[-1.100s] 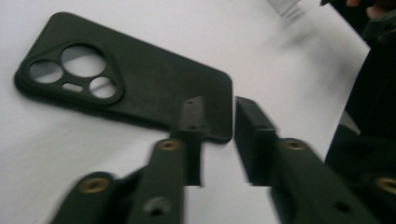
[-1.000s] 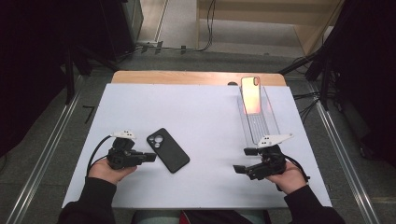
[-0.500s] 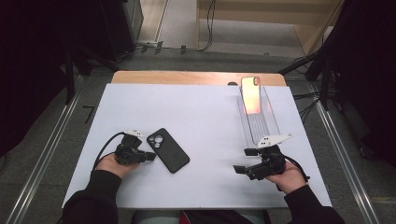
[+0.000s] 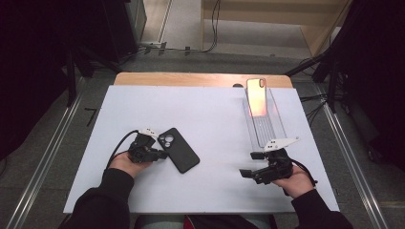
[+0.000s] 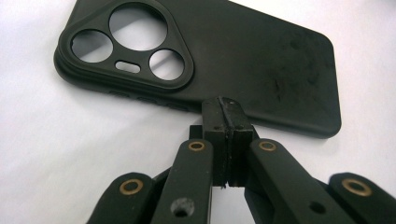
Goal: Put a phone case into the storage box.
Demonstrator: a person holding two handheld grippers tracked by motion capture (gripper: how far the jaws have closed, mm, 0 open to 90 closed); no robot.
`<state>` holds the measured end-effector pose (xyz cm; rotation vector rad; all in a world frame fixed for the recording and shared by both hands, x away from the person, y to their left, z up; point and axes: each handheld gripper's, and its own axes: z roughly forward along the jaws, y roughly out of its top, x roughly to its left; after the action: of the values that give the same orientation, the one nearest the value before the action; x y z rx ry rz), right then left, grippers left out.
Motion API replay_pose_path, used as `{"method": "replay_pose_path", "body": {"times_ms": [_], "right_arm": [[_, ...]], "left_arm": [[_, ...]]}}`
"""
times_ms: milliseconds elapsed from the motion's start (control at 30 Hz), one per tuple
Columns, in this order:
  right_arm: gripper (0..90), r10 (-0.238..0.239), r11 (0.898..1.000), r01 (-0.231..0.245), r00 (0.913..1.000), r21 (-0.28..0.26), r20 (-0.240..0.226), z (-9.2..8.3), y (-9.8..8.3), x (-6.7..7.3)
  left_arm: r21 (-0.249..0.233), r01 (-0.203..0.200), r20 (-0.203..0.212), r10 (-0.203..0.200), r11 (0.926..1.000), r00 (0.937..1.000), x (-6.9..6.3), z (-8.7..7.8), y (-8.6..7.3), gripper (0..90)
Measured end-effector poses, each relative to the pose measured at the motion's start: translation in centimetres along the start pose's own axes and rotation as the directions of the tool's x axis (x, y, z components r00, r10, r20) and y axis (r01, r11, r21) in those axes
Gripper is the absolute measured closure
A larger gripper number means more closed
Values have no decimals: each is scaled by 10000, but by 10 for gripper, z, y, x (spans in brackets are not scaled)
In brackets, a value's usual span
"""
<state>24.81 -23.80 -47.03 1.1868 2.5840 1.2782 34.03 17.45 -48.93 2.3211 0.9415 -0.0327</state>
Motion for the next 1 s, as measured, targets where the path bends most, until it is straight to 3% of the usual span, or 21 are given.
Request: {"method": "replay_pose_path", "body": {"times_ms": [467, 600, 633, 667, 867, 1000], "right_arm": [[134, 96, 10000, -96, 9999, -8, 101, -1, -2, -3], [134, 141, 9999, -141, 9998, -30, 113, -2, -3, -3], [144, 147, 9999, -146, 9998, -33, 118, -2, -3, -3], [185, 142, 9999, -142, 9999, -20, 96, -2, -4, -4], [185, 183, 9998, -182, 9998, -80, 116, -5, -5, -4], [185, 207, 9998, -206, 9997, -52, 165, -5, -5, -4]], "left_arm": [[-313, -117, 319, 127, 9994, 9994, -10, 32, 34, 897], [-506, 17, 805, 24, 9987, 9968, -15, 44, 43, 887], [-550, 156, 1115, -94, 9984, 9937, -15, 47, 45, 884], [-610, 164, 1123, -95, 9980, 9936, -17, 49, 46, 884], [-499, 170, 1238, -107, 9986, 9923, -21, 44, 47, 820], [-472, 334, 1623, -253, 9983, 9864, -21, 33, 44, 691]]}}
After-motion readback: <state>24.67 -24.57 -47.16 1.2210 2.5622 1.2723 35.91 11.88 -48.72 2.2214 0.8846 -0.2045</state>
